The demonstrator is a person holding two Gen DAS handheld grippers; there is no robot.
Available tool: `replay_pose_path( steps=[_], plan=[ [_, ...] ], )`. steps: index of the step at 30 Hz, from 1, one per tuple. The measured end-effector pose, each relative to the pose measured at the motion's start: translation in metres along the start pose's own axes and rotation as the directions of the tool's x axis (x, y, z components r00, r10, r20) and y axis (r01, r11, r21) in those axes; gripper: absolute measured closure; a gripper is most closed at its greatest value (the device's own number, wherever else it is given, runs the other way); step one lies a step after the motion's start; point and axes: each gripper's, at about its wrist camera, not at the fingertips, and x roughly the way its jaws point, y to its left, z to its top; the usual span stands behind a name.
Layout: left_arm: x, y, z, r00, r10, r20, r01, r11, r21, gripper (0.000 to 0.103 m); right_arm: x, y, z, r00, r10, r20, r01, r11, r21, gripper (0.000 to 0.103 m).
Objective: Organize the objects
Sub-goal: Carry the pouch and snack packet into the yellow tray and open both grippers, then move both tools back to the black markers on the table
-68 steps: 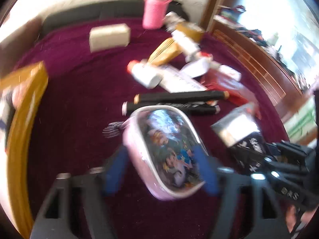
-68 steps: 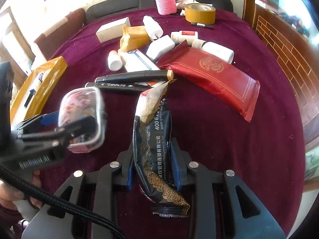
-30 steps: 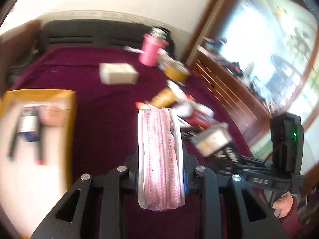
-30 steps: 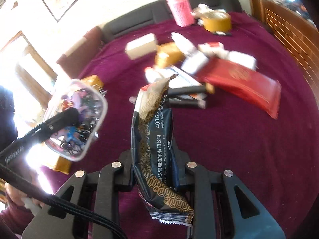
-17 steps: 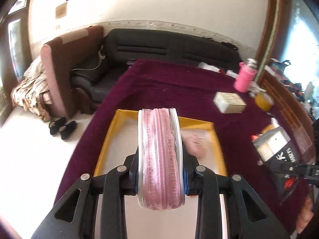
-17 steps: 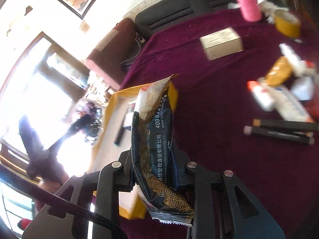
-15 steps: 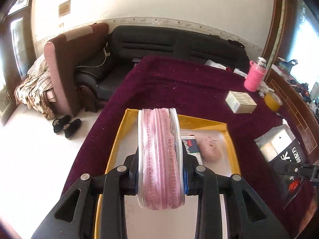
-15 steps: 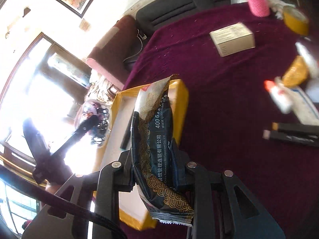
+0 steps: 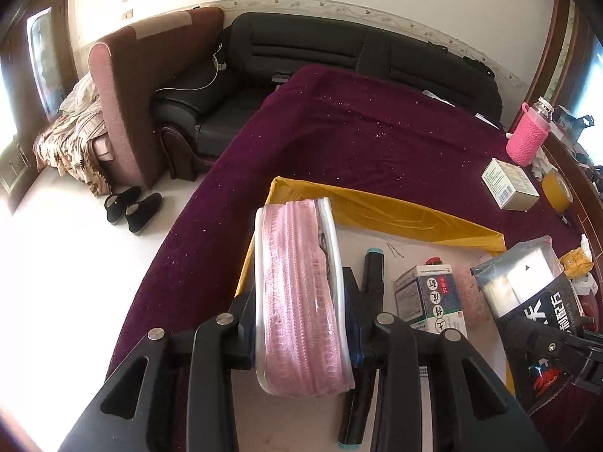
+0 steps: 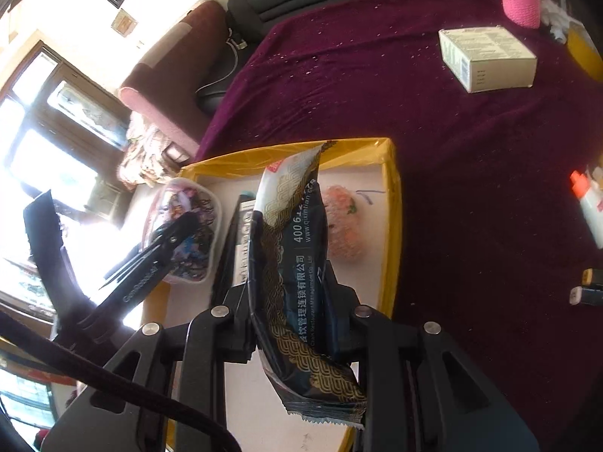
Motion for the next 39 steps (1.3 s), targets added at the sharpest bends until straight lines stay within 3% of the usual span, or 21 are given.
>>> replay_pose_path(
  steps=[5,8,12,18,25,30,34,39],
  plan=[
    [-0.005,0.01,-0.002,0.998,-0.057,-0.04,0.054,0.996,-0.071,0.068,0.005,0.006,-0.007,0.996,-0.086,0.014,0.087,0.995,-0.048,0.075],
    [-0.02,0.016,0.0,0.996,-0.093,-0.011,0.091,0.99,-0.104,0.051,0.011,0.011,-0.013,0.994,-0.112,0.014,0.113,0.992,-0.065,0.069],
    [-0.046,0.022,0.002,0.996,-0.071,0.059,0.077,0.991,-0.107,0.043,0.016,0.014,-0.01,0.982,-0.184,0.045,0.188,0.977,-0.096,0.06],
    [-0.072,0.031,-0.003,0.99,-0.048,0.133,0.064,0.991,-0.12,0.042,-0.01,0.012,-0.008,0.961,-0.23,0.153,0.247,0.964,-0.098,0.055],
    [-0.108,0.013,-0.027,0.975,-0.105,0.195,0.123,0.989,-0.083,0.037,-0.054,-0.004,-0.016,0.939,-0.232,0.254,0.265,0.959,-0.104,0.045],
    [-0.116,-0.021,-0.045,0.97,-0.177,0.167,0.185,0.982,-0.028,0.037,-0.084,-0.044,-0.039,0.912,-0.291,0.29,0.323,0.944,-0.069,0.045],
    [-0.123,-0.065,-0.058,0.958,-0.249,0.145,0.245,0.969,0.041,0.037,-0.112,-0.102,-0.054,0.904,-0.337,0.264,0.343,0.939,0.024,0.045],
    [-0.125,-0.123,-0.074,0.939,-0.329,0.094,0.32,0.942,0.099,0.037,-0.154,-0.178,-0.066,0.872,-0.412,0.265,0.384,0.911,0.152,0.045]
  ],
)
